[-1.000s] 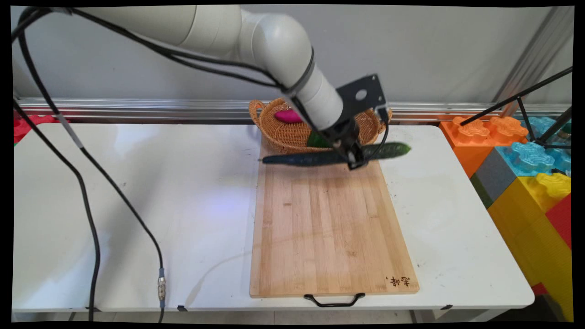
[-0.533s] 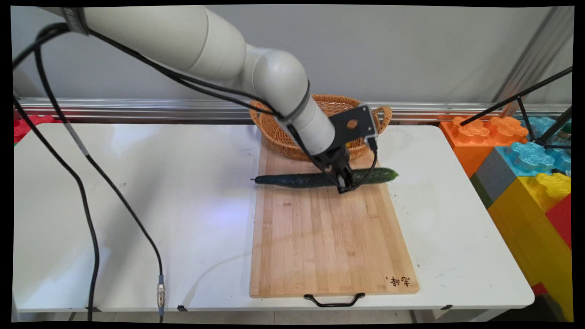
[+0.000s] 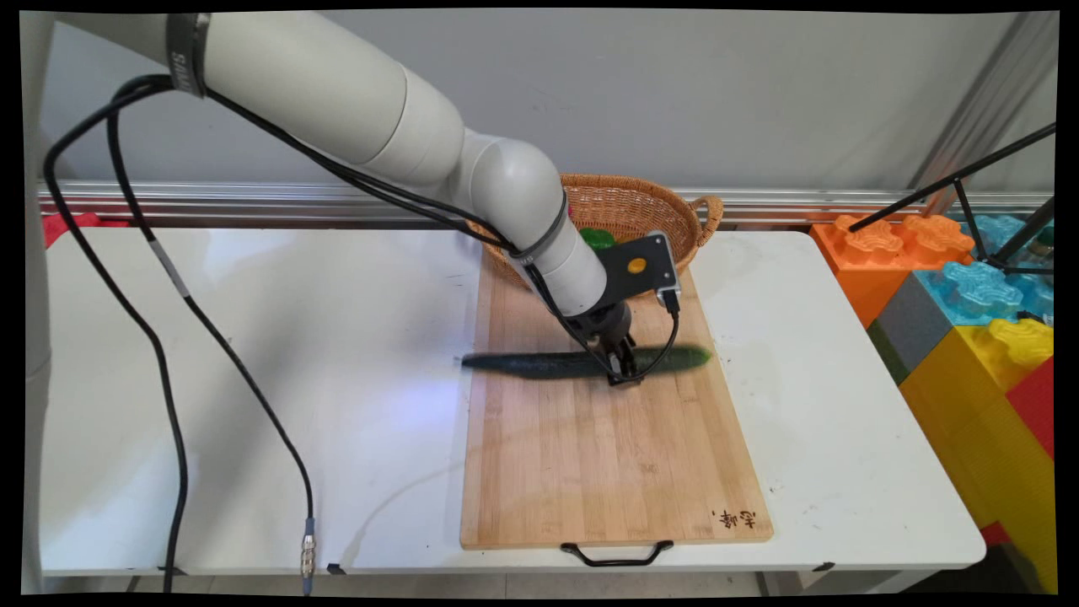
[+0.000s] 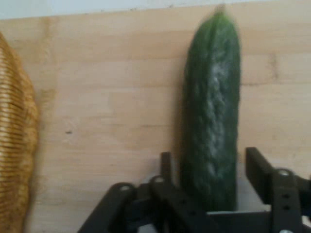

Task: Place the picked object on the cutting board

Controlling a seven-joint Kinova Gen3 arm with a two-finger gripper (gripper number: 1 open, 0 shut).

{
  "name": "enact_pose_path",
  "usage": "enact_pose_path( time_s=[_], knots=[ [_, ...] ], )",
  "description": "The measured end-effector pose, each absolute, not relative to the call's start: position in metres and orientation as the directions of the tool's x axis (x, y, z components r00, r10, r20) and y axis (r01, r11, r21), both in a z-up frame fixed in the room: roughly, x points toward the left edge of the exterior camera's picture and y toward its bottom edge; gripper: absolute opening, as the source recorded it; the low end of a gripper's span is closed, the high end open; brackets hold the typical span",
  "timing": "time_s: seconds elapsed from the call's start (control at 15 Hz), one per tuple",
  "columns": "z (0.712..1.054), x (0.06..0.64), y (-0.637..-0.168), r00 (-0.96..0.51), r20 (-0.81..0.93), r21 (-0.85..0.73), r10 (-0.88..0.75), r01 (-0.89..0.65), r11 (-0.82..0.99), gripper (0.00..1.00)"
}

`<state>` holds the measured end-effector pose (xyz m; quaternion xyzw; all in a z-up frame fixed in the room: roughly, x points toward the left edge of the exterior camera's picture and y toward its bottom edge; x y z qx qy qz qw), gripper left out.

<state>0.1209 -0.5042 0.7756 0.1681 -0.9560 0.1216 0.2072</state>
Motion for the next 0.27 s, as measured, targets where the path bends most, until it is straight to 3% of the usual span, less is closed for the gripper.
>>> enact_pose_path(
  time_s=[0.27],
  knots=[
    [0.7727, 0.1224, -0.4995, -0.856, 0.424, -0.132, -0.296, -0.382, 0.915, 1.0]
  ],
)
